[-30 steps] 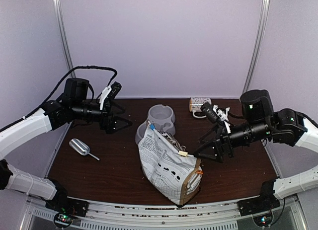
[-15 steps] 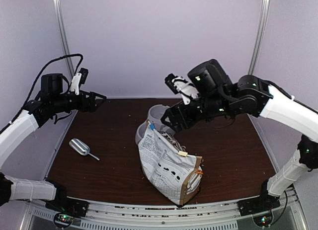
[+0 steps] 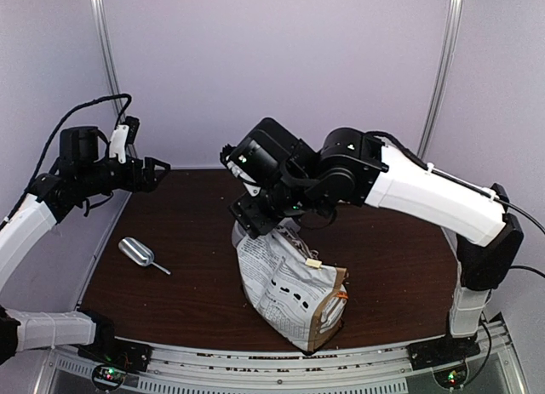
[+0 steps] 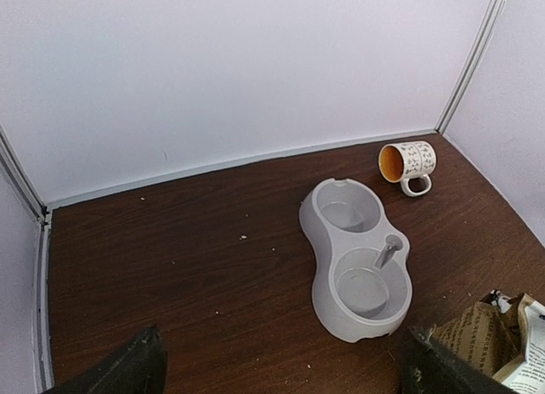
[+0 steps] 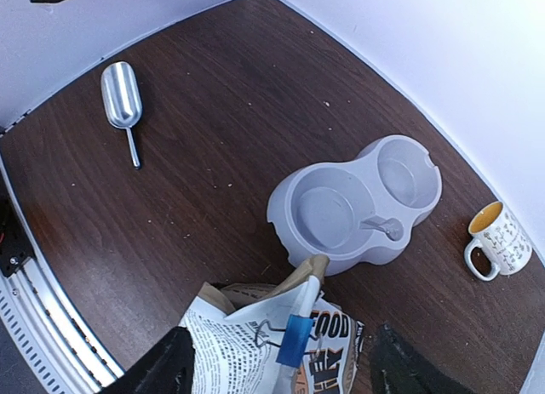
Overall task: Serve the pet food
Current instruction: Remove the clamp from the pet food bag.
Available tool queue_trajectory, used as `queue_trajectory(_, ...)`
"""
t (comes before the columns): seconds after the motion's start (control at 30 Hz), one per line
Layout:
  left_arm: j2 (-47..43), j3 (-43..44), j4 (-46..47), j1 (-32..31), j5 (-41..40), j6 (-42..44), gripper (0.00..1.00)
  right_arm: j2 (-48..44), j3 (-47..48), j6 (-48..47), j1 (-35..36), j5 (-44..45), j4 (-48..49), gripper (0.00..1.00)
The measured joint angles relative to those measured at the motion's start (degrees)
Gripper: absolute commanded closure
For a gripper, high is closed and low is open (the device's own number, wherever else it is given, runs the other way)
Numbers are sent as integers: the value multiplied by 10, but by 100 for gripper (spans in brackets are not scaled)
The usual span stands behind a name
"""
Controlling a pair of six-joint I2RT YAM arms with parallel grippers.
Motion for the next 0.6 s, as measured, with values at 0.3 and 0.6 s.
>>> queue_trajectory(0.3, 1, 0, -5, 0, -5, 0, 2, 28, 27, -6, 6, 33, -45, 35)
queue_trajectory(0.6, 6, 0, -5, 0, -5, 0, 2, 54, 44, -10, 14, 60, -70, 46)
